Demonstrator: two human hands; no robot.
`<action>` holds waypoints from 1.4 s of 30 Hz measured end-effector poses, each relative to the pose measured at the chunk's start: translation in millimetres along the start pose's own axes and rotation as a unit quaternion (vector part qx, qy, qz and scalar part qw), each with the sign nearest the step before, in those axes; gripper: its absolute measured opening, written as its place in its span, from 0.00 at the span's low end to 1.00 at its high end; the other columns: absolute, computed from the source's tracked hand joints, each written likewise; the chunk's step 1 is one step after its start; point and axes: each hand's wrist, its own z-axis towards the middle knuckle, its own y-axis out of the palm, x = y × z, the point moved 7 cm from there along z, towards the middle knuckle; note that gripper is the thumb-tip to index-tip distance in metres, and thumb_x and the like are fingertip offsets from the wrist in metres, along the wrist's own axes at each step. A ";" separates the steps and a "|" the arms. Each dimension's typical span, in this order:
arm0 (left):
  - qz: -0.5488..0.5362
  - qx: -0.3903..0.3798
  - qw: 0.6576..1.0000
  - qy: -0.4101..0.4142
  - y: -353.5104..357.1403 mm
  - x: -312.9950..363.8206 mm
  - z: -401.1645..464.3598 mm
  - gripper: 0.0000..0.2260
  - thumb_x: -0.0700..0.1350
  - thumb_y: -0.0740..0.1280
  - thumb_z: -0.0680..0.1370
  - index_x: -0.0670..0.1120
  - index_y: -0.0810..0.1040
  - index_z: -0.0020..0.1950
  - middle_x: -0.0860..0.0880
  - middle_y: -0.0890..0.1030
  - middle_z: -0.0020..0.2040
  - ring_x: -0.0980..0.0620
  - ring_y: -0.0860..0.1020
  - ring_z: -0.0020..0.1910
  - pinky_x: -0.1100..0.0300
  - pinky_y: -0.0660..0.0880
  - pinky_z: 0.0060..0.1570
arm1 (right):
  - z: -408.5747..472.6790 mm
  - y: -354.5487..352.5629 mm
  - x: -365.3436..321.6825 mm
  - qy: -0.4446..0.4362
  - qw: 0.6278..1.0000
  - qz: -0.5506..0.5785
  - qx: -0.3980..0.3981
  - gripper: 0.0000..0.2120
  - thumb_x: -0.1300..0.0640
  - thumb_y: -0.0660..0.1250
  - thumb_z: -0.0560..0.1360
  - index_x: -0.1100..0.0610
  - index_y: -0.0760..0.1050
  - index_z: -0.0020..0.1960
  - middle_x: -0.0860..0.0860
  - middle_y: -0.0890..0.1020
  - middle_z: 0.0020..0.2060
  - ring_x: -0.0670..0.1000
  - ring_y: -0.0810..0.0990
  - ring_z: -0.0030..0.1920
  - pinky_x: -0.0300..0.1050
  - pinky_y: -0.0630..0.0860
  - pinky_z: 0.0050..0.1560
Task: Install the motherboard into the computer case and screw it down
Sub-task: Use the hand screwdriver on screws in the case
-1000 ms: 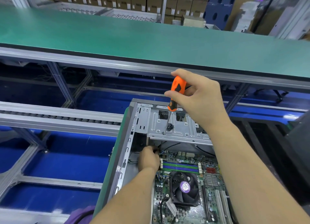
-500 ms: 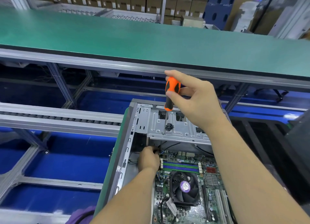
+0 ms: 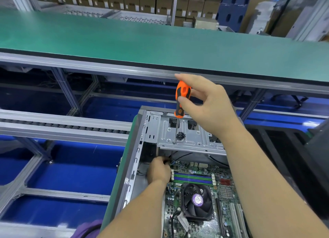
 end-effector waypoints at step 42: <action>0.012 -0.012 1.000 0.005 3.0 -1.7 3.0 0.11 0.42 0.64 0.80 0.55 0.83 0.55 0.53 0.85 0.48 0.48 0.81 0.45 0.53 0.81 0.47 | 6.7 -1.7 -1.2 0.030 0.994 -0.097 -0.039 0.25 0.57 0.75 0.76 0.48 0.76 0.71 0.49 0.80 0.47 0.52 0.80 0.49 0.52 0.79 0.58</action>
